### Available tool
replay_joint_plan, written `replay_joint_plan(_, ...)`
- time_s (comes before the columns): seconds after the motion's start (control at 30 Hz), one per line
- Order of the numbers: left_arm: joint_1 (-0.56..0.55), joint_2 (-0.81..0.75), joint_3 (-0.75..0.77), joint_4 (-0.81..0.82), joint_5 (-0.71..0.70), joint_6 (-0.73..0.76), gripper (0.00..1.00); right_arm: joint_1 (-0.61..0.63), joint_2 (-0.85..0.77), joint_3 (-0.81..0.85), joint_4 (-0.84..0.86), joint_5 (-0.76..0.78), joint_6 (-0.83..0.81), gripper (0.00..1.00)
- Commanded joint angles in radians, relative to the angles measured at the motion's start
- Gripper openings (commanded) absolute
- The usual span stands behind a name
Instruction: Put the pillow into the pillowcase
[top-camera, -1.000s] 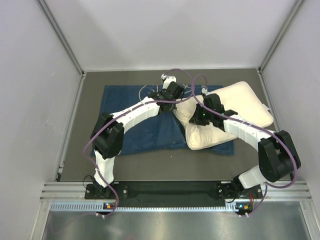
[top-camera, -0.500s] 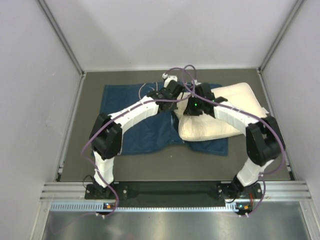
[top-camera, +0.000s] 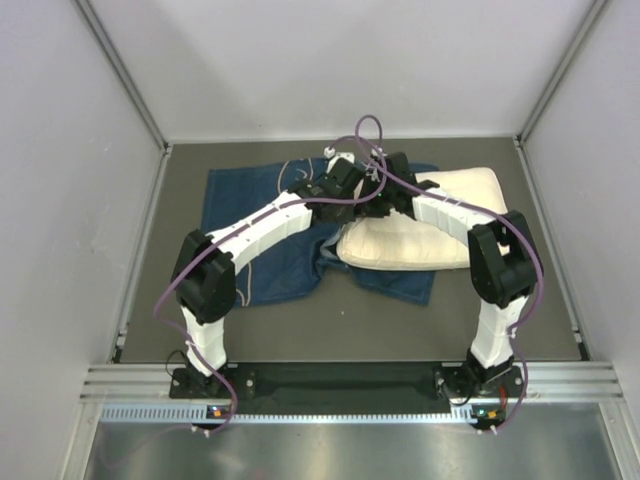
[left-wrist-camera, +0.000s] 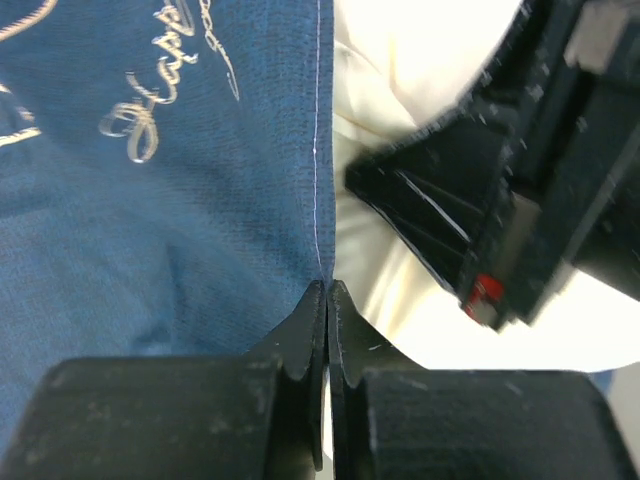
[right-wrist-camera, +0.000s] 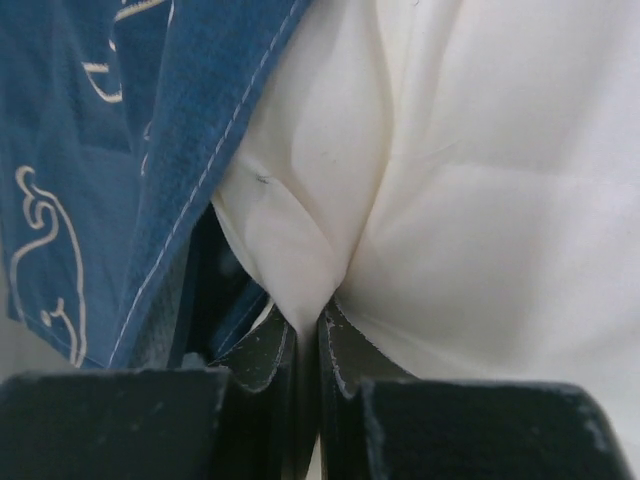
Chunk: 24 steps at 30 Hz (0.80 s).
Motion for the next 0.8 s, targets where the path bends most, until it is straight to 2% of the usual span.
replay_joint_plan(0.0,-0.003,-0.051,0.071,-0.050,0.051,0.000,0.00,-0.030,-0.016,-0.033,0.190,-0.098,0.102,0.00)
replay_joint_plan(0.17,-0.007,-0.077,0.069,-0.067,0.108,-0.010,0.00,-0.038,-0.060,0.034,0.196,-0.009,0.156,0.00)
replay_joint_plan(0.37,-0.008,-0.071,0.132,-0.137,0.151,-0.008,0.00,-0.042,-0.066,0.127,0.171,0.002,0.188,0.00)
replay_joint_plan(0.6,-0.008,-0.107,0.138,-0.139,0.243,-0.046,0.00,-0.059,-0.051,0.132,0.179,0.056,0.258,0.00)
replay_joint_plan(0.7,-0.019,-0.115,0.137,-0.133,0.258,-0.072,0.00,-0.062,-0.021,0.115,0.225,0.067,0.326,0.00)
replay_joint_plan(0.77,-0.026,-0.127,0.126,-0.114,0.261,-0.103,0.00,-0.065,-0.002,0.080,0.334,0.022,0.372,0.00)
